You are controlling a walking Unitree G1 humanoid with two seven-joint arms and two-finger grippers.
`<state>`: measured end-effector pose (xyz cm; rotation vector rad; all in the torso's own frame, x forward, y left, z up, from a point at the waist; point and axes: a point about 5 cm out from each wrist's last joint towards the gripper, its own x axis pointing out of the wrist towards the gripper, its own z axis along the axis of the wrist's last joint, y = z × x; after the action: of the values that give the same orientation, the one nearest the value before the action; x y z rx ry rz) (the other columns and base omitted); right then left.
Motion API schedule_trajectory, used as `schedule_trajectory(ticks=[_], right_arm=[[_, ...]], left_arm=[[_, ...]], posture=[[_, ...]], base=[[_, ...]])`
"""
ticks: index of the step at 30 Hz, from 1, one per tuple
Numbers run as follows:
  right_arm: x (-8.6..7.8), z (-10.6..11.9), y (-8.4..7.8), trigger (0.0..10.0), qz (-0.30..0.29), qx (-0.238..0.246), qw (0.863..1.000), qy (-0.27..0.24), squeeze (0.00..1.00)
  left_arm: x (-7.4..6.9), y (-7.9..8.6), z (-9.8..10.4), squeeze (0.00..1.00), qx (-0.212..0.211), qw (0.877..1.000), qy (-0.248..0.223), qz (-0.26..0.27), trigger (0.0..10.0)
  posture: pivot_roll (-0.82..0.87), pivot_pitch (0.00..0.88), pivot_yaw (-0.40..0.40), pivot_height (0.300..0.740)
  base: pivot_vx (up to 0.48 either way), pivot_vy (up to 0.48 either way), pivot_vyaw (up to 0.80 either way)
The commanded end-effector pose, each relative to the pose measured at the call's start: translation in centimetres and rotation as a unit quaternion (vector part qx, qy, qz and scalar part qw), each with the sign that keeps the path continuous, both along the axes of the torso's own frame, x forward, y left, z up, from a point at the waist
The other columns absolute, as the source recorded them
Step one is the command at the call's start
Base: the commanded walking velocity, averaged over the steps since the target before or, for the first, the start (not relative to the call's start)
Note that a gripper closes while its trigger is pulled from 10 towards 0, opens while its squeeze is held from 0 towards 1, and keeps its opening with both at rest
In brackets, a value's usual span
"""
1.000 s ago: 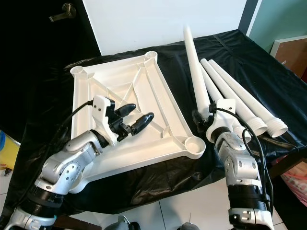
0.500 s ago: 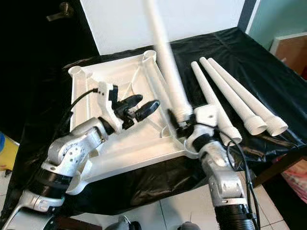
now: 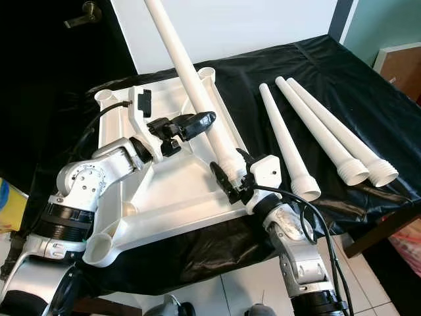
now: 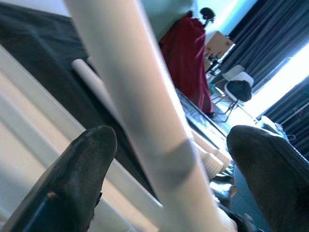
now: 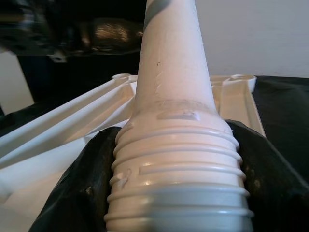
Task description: Building children table
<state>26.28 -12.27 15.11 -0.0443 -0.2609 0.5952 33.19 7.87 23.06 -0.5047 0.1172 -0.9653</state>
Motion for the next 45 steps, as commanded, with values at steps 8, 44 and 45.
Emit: schedule_trajectory(ticks=[8, 44, 45], right_arm=[[-0.9, 0.0, 1.1, 10.0, 0.045, -0.026, 0.998, -0.030, 0.00], [0.5, 1.6, 1.0, 10.0, 0.020, 0.028, 0.999, 0.000, 0.11], [0.8, 1.9, 1.2, 10.0, 0.022, 0.022, 1.000, 0.004, 0.00]], left_arm=[[2.0, 1.0, 1.4, 0.00, 0.008, 0.997, -0.047, -0.063, 10.0], [3.3, 2.1, 7.9, 0.00, -0.013, 0.994, -0.104, -0.005, 10.0], [3.0, 1.7, 8.4, 0.00, -0.001, 0.991, -0.131, -0.003, 10.0]], posture=[[-0.11, 0.079, 0.112, 0.740], [-0.10, 0.079, 0.108, 0.740], [-0.10, 0.079, 0.106, 0.740]], base=[[0.000, 0.000, 0.00], [0.000, 0.000, 0.00], [0.000, 0.000, 0.00]])
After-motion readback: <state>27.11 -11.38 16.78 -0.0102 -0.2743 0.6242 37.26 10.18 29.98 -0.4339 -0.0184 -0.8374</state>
